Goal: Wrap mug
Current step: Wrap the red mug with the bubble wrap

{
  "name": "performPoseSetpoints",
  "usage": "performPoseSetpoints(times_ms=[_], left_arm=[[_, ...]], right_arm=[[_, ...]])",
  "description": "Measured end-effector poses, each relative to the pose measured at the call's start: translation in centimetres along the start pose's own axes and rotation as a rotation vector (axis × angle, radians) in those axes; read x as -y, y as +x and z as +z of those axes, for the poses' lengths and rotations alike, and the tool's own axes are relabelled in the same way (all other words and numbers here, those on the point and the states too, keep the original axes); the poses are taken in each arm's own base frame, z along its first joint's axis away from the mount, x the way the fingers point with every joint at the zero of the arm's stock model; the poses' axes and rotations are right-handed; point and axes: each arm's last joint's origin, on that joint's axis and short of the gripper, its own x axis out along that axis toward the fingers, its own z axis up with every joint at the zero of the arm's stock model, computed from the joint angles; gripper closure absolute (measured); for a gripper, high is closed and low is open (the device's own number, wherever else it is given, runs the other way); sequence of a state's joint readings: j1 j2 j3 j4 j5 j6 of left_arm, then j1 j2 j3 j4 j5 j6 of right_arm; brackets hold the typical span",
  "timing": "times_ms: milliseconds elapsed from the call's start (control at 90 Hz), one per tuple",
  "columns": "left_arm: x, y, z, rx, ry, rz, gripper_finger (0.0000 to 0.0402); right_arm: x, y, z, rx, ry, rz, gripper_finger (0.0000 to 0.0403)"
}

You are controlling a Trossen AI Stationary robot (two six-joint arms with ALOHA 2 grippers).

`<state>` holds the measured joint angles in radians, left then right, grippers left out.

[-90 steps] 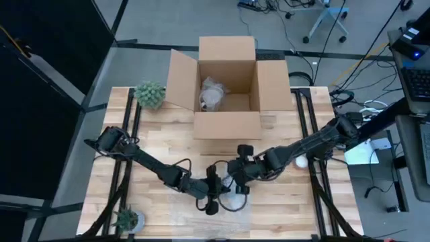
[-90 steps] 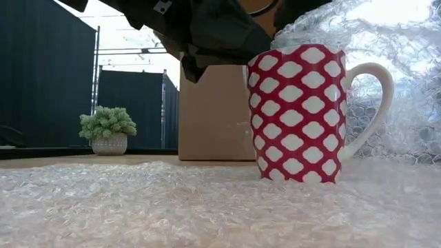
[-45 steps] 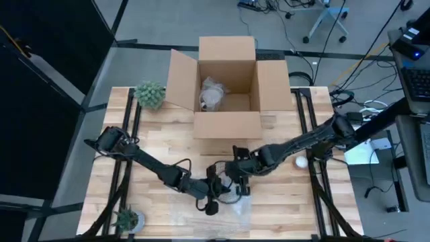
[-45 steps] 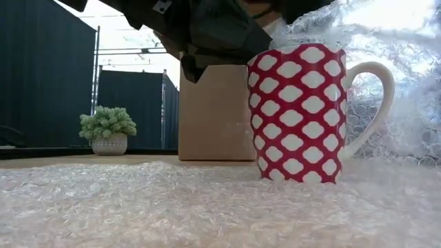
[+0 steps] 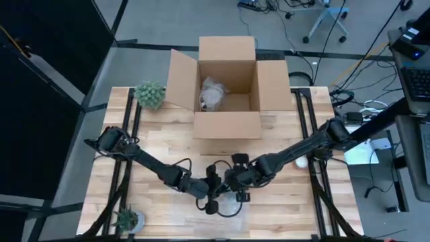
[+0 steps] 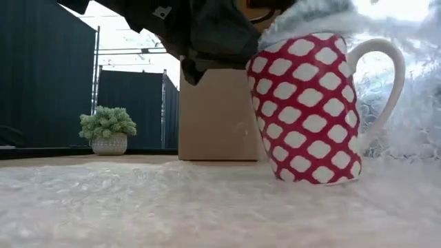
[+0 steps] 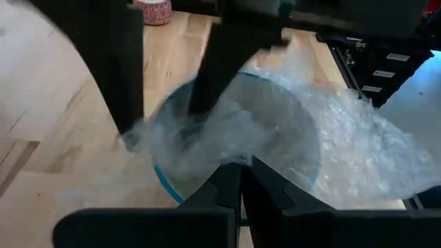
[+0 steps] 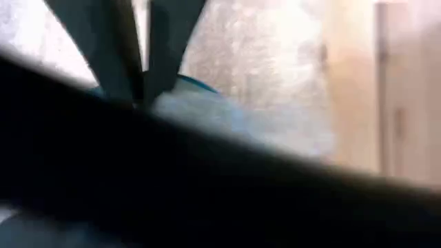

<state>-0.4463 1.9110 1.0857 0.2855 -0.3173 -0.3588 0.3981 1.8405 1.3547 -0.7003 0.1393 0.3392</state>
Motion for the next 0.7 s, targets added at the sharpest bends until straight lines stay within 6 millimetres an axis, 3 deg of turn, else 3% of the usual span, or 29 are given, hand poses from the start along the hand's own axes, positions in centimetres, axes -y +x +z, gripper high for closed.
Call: performPoseSetpoints(times_ms=[322, 500, 700], left_arm=[[0.1, 0.0, 0.1, 0.013, -0.005, -0.008, 0.0402], [0.1, 0.0, 0.1, 0.013, -0.005, -0.009, 0.0402], [0.1, 0.0, 0.1, 0.012, -0.005, -0.009, 0.0402]], right_arm=[[-0.4, 3.5, -0.3, -0.061, 0.014, -0.017, 0.0295], [-0.2, 3.5, -0.3, -0.057, 0.020, -0.013, 0.0295], [-0.1, 1.8, 0.0, -0.008, 0.009, 0.004, 0.0273]])
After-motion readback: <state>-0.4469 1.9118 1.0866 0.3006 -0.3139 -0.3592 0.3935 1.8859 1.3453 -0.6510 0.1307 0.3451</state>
